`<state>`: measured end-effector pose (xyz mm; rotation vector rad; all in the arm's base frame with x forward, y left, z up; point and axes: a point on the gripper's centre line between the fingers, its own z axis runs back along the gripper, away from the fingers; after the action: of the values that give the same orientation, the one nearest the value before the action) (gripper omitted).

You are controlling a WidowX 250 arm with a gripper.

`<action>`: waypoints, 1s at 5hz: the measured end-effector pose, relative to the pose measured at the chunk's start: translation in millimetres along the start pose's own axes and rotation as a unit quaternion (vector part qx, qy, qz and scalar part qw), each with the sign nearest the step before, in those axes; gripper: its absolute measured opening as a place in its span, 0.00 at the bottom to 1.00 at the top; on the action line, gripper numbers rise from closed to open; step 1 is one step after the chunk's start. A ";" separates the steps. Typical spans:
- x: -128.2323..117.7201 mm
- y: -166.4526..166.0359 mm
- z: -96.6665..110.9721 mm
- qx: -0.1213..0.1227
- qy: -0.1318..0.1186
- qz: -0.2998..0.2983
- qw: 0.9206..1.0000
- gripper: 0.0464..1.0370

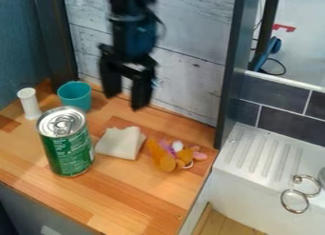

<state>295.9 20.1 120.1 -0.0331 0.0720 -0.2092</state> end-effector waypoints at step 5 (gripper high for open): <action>44.8 -37.0 -72.3 0.079 0.040 -0.100 0.991 0.96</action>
<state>326.6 -27.3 46.4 0.1260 0.1316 -0.4155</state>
